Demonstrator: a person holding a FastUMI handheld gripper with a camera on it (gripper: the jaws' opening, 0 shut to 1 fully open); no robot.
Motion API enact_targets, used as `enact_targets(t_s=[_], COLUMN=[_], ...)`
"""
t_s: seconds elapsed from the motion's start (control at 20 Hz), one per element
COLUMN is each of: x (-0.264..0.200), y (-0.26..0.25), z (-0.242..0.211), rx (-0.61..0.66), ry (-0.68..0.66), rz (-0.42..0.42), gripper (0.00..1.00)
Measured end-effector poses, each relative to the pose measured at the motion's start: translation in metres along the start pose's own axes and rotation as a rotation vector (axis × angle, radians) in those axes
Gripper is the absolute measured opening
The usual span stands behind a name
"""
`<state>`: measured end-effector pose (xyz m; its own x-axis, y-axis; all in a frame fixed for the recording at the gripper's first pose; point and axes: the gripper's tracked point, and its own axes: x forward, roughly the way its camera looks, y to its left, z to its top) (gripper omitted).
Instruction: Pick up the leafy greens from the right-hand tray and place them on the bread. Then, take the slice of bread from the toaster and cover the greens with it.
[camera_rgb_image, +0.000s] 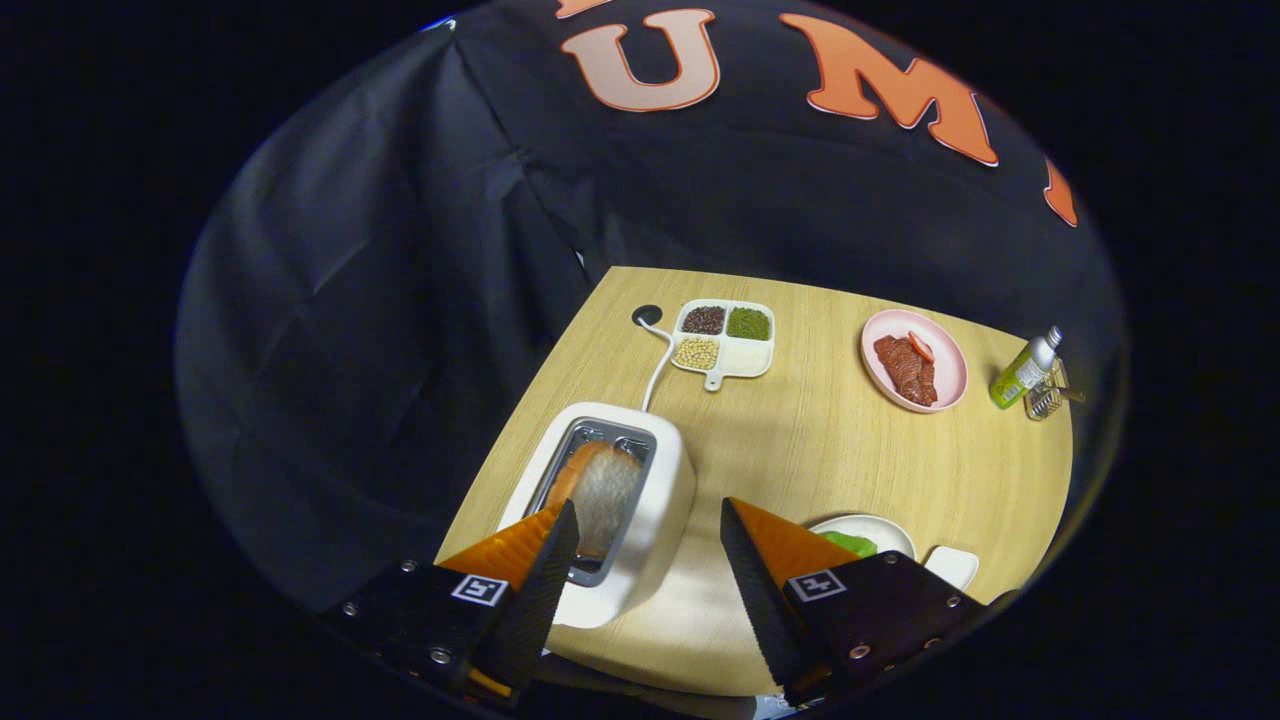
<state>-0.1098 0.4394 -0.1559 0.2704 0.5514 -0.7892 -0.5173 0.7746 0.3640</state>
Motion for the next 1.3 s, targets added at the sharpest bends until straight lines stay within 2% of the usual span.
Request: enact_targets(t_s=[0.4,0.5,0.7,0.8,0.85,0.95,1.05,1.3], x=[0.041,0.050,0.061,0.066,0.066,0.068,0.063,0.025], y=[0.020,0.017,0.005,0.005,0.006,0.009,0.012,0.006], z=[0.002,-0.003,-0.015,-0.025,-0.027,-0.025,-0.018,0.001], rx=[-0.073,-0.073,-0.044,-0.012,0.003,0.025,0.044,0.130], ry=[0.140,0.183,0.259,0.293,0.304,0.291,0.264,0.173], rz=[-0.087,-0.109,-0.141,-0.132,-0.125,-0.087,-0.048,0.055], gripper=[0.84,0.80,0.66,0.51,0.37,0.18,0.13,0.11])
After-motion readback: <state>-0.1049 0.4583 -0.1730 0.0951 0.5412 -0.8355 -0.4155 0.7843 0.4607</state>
